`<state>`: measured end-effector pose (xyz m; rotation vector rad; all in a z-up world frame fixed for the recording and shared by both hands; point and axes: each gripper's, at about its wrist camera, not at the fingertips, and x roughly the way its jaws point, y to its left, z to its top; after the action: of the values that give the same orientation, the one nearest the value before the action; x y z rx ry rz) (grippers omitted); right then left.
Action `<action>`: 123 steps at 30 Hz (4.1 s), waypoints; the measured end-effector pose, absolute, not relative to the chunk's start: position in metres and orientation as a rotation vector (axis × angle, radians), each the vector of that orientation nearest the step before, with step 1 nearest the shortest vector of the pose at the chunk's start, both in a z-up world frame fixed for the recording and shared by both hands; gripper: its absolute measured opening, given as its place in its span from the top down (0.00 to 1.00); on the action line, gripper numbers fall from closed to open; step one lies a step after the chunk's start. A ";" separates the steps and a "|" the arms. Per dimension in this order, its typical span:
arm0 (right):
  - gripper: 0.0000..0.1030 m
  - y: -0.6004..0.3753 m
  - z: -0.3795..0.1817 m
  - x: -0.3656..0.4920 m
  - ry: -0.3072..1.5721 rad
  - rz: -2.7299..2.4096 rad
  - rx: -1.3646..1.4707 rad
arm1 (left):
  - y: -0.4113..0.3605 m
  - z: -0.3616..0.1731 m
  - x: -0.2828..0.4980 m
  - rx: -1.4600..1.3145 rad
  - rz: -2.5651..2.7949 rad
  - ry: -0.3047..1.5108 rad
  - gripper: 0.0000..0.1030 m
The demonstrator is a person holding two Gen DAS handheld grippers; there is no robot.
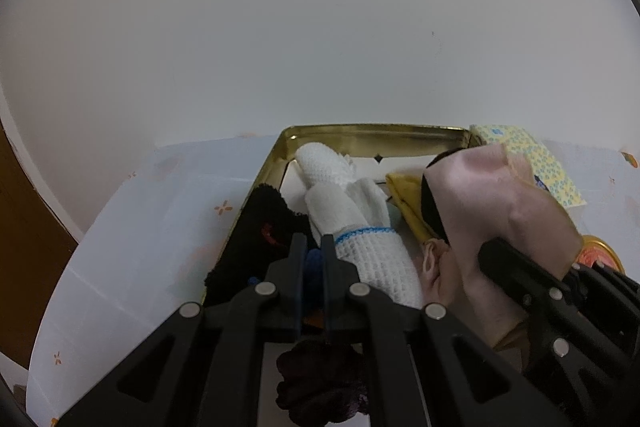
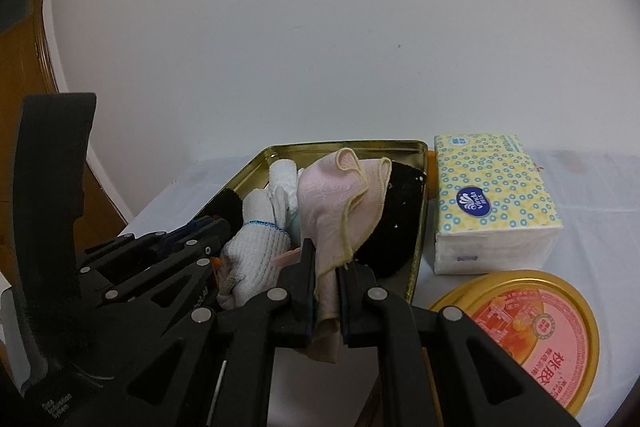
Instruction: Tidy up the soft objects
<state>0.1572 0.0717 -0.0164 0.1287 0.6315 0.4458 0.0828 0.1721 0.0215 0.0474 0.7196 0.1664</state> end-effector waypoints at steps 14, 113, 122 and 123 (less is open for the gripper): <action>0.88 0.079 -0.025 0.165 0.647 0.525 0.125 | 0.181 0.022 0.079 -0.015 0.208 0.748 0.33; 0.11 -0.004 0.024 -0.009 0.050 0.217 0.120 | 0.125 0.046 -0.060 0.030 0.196 0.241 0.00; 0.11 -0.003 0.022 -0.005 0.050 0.215 0.122 | 0.125 0.045 -0.059 0.031 0.198 0.249 0.00; 0.11 -0.003 0.022 -0.005 0.050 0.214 0.122 | 0.125 0.045 -0.059 0.030 0.198 0.249 0.00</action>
<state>-0.0047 -0.0032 0.0221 0.1218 0.0504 0.2144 -0.0591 0.1245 0.0452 0.0304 0.2492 0.1979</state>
